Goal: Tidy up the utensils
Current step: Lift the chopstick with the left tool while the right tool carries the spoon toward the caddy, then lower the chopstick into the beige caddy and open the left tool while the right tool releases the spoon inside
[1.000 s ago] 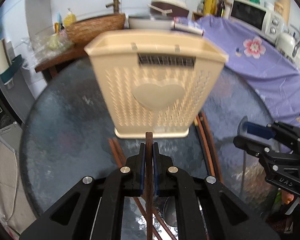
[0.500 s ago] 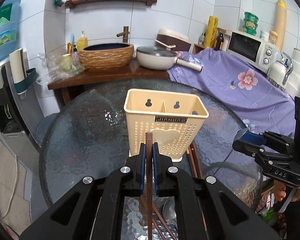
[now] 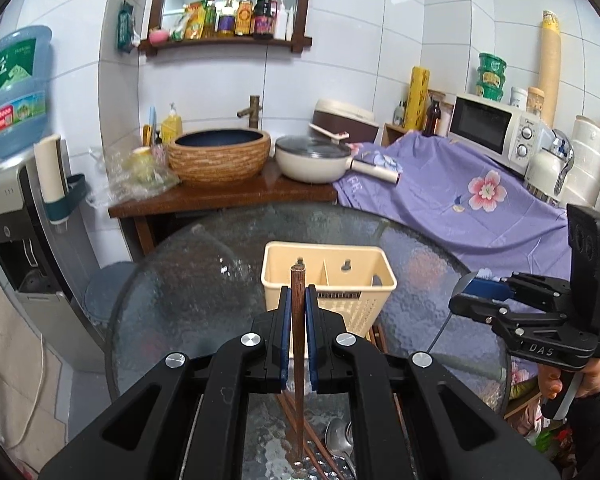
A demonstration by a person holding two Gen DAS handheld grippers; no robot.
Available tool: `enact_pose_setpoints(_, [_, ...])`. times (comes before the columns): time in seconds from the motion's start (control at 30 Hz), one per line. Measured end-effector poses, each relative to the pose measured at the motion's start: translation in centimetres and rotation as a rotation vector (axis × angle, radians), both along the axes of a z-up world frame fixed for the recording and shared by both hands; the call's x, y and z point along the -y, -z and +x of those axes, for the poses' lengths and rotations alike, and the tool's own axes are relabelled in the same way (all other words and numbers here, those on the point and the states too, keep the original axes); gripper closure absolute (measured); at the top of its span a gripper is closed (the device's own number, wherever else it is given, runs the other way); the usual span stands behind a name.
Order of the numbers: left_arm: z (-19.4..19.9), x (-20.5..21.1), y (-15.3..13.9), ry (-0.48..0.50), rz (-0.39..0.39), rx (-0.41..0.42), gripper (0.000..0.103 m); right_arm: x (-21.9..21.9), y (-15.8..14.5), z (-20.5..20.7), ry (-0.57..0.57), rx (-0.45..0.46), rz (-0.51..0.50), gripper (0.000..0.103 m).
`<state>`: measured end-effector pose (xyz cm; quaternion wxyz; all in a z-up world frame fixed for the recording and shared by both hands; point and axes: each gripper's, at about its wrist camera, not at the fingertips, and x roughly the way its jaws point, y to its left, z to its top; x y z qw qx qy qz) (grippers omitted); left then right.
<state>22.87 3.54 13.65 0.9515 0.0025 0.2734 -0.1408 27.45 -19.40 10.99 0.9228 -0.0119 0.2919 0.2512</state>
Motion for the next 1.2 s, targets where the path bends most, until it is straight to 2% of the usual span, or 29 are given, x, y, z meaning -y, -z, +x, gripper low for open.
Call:
enact_pose_setpoints(0.23, [0.3, -0.4, -4.1, -0.006, -0.032, 0.064, 0.096, -0.1, -2.7, 0.6, -0.008, 0.032, -0.003, 0.067])
enact_pose_setpoints(0.47, [1.2, -0.1, -10.4, -0.067, -0.101, 0.218, 0.096, -1.0, -8.6, 2.0, 0.028, 0.151, 0.003, 0.067])
enact_pose_setpoints(0.63, [2.5, 0.9, -12.6, -0.121, -0.134, 0.317, 0.096, -1.7, -11.1, 3.8, 0.093, 0.225, -0.005, 0.067])
enact_pose_setpoints(0.73, [3.5, 1.2, -12.5, -0.149, -0.163, 0.347, 0.096, -2.6, -10.8, 5.0, 0.125, 0.252, -0.037, 0.067])
enact_pose_setpoints(0.87, [5.0, 1.8, -10.7, -0.212, -0.144, 0.382, 0.096, -3.5, -8.9, 6.2, 0.143, 0.233, -0.065, 0.066])
enact_pose_setpoints(1.03, [7.3, 2.1, -6.6, -0.234, -0.166, 0.307, 0.096, -4.1, -5.2, 7.5, 0.15, 0.192, -0.085, 0.066])
enact_pose_setpoints(1.2, [8.2, 2.6, -3.1, -0.219, -0.152, 0.251, 0.096, -4.5, -1.6, 8.2, 0.139, 0.144, -0.095, 0.066])
